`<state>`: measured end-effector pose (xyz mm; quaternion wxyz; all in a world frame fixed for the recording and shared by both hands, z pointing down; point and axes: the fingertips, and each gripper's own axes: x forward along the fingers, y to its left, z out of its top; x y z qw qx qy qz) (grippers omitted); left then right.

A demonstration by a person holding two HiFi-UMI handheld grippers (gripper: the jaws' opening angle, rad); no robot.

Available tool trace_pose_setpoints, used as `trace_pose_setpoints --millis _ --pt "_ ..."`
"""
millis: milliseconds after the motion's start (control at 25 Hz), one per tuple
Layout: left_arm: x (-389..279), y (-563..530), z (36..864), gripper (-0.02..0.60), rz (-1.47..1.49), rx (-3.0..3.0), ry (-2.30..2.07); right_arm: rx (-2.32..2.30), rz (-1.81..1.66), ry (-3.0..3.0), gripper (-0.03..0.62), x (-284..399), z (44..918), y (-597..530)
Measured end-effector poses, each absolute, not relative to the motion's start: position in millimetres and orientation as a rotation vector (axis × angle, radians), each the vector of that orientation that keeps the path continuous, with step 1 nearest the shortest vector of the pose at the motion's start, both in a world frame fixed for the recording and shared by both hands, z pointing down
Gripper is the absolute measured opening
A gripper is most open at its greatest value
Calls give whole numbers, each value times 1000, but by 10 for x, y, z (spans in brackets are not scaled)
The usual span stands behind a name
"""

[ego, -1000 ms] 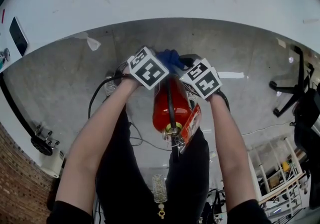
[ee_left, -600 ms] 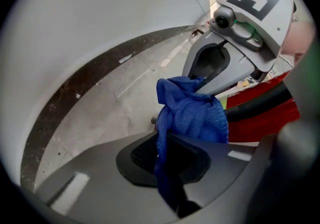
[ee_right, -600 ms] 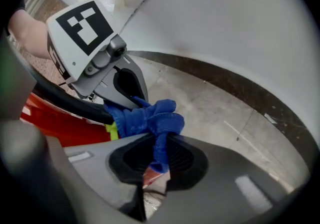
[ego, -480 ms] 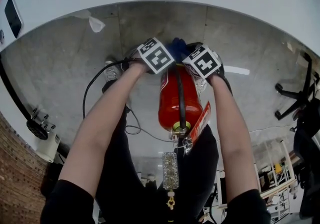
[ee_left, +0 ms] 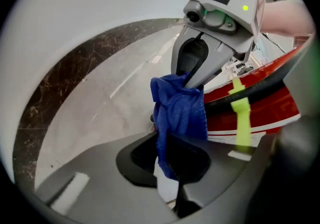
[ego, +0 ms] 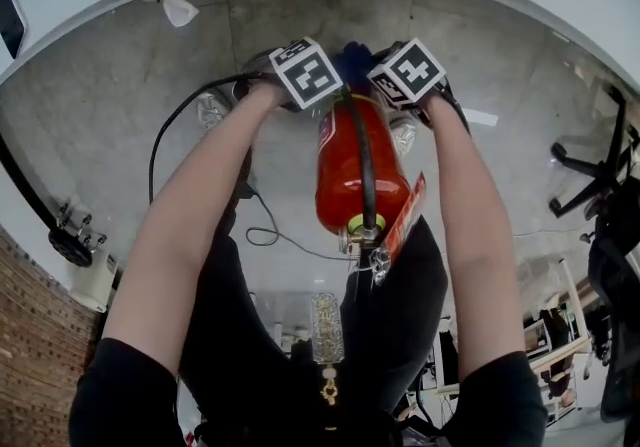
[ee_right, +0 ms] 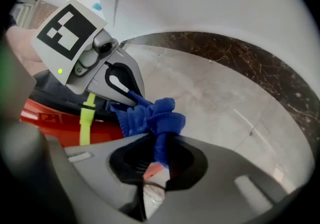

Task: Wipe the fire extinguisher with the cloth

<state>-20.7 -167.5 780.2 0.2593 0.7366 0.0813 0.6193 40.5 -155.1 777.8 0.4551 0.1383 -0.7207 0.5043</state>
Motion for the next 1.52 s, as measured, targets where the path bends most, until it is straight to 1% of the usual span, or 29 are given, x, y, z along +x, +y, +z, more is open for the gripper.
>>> trace_pose_setpoints --millis 200,480,600,760,1080,1200,1240,1360,1480,1520 --pt "-122 -1824 7327 23 1694 2102 293 309 1225 -1833 48 472 7308 -1510" --pt "38 -1857 6577 23 1686 2196 472 437 1276 -1967 48 545 6516 -1545" --pt "27 -1804 6217 23 1661 2196 589 433 1247 -2029 47 563 6179 -1445" --pt "101 -1680 5655 23 1557 2186 729 437 1244 -2146 46 666 5622 -1370" --pt "316 -1729 4794 23 1583 2195 1011 424 1284 -2383 46 754 4569 -1167" --pt "490 -1610 4683 26 1621 2223 1097 409 1286 -2397 46 765 4475 -1018" --pt "546 -1571 4680 36 1626 2237 1117 414 1293 -2393 47 760 4503 -999" --pt "683 -1538 4732 157 1628 2263 1088 475 1409 -2394 46 747 4681 -1102" --pt "762 -1699 4889 159 1666 2326 837 569 1579 -2357 46 791 5001 -1280" --pt "783 -1773 4941 129 1673 2345 725 581 1613 -2327 46 792 5143 -1301"
